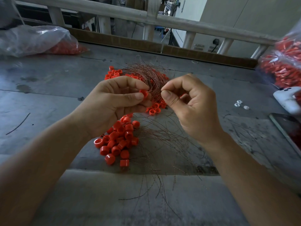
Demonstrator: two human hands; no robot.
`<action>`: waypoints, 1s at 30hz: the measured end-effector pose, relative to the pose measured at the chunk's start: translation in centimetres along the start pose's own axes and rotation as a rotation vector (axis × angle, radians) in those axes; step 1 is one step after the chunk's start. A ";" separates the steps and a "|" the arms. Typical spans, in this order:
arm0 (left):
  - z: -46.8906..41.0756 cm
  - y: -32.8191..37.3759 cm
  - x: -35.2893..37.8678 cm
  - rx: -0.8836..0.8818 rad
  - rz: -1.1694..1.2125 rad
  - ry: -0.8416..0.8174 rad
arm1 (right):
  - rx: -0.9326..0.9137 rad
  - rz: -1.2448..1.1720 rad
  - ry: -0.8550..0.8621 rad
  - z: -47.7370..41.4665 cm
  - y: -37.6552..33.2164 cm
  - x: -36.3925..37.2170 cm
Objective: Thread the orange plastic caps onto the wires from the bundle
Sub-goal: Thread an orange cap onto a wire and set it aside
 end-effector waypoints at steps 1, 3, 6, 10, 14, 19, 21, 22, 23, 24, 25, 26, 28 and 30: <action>0.0 0.0 0.1 0.000 -0.002 -0.001 | 0.003 0.002 -0.001 0.0 0.0 0.0; 0.1 0.0 0.2 0.000 -0.015 -0.004 | 0.012 0.000 -0.002 0.0 0.0 0.0; 0.3 0.1 0.5 0.016 -0.045 -0.012 | 0.021 -0.026 -0.017 0.0 0.0 0.2; 0.4 0.1 0.7 0.015 -0.037 -0.019 | 0.028 -0.042 -0.072 0.2 -0.2 0.6; 0.4 0.1 0.6 0.009 -0.016 -0.032 | 0.041 -0.011 -0.132 0.3 -0.1 1.0; 0.4 0.2 0.6 0.004 0.013 -0.052 | 0.055 -0.007 -0.122 0.3 0.0 0.8; 0.4 0.3 0.6 0.010 0.018 -0.059 | 0.068 -0.006 -0.127 0.3 0.0 0.7; 0.5 0.3 0.6 0.012 0.020 -0.064 | 0.073 -0.003 -0.131 0.3 0.1 0.7; 0.5 0.3 0.6 0.014 0.019 -0.069 | 0.074 0.001 -0.134 0.3 0.1 0.7; 0.5 0.3 0.6 0.015 0.017 -0.076 | 0.073 0.007 -0.134 0.3 0.1 0.7; 0.5 0.3 0.6 0.016 0.017 -0.083 | 0.074 0.010 -0.132 0.3 0.1 0.7; 0.5 0.2 0.6 0.016 0.017 -0.087 | 0.076 0.010 -0.128 0.3 0.1 0.7; 0.5 0.2 0.5 0.016 0.011 -0.082 | 0.082 0.008 -0.125 0.3 0.1 0.7; 0.5 0.2 0.5 0.019 0.005 -0.079 | 0.085 0.010 -0.127 0.3 0.0 0.7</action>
Point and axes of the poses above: each hand's wrist, its own z-axis away from the middle knuckle, its own x-axis out of the palm, y = z × x, the point moved 4 cm from there along -z, towards the middle knuckle, and after that the axes turned 3 degrees about x, right-handed, at the moved point
